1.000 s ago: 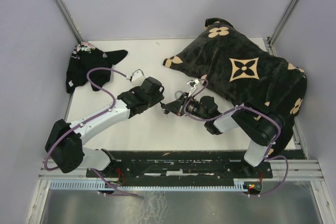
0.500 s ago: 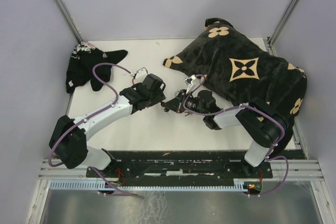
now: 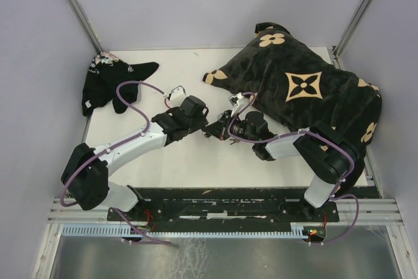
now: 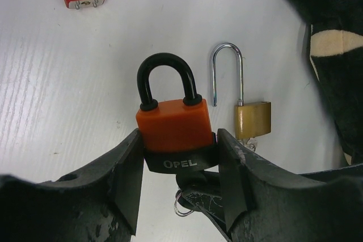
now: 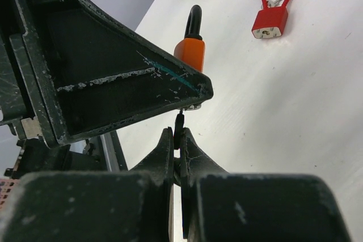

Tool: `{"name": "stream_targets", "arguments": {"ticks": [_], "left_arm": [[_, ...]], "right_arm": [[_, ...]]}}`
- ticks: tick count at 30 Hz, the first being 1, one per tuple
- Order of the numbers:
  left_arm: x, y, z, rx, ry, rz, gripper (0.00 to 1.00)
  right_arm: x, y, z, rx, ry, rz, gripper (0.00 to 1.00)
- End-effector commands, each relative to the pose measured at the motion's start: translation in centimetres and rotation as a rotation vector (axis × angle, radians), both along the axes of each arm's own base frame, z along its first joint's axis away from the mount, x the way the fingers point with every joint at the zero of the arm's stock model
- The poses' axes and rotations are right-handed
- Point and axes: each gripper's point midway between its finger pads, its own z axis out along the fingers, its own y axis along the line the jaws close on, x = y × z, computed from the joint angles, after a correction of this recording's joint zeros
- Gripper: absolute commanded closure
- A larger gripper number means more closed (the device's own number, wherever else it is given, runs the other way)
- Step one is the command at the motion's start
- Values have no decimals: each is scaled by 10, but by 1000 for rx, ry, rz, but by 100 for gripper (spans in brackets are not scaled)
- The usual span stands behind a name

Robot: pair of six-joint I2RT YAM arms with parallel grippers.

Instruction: Unlock with the key

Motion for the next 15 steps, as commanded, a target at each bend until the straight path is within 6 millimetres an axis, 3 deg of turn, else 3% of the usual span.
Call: {"name": "stream_targets", "arguments": {"ticks": [1,6,11,15], "left_arm": [[-55,-65,10,-191,95,-200,89],[-64,-78,13,-263,104,-225,90],[-64,-74,20,-261,79,-227,91],[-65,-71,26,-273,57,-234,91]], "right_arm": [[56,-5,93,136,-321,-201,98],[55,-5,118,209,-385,-204,98],[45,-9,145,290,-430,-165,98],[35,-10,154,319,-411,-126,98]]}}
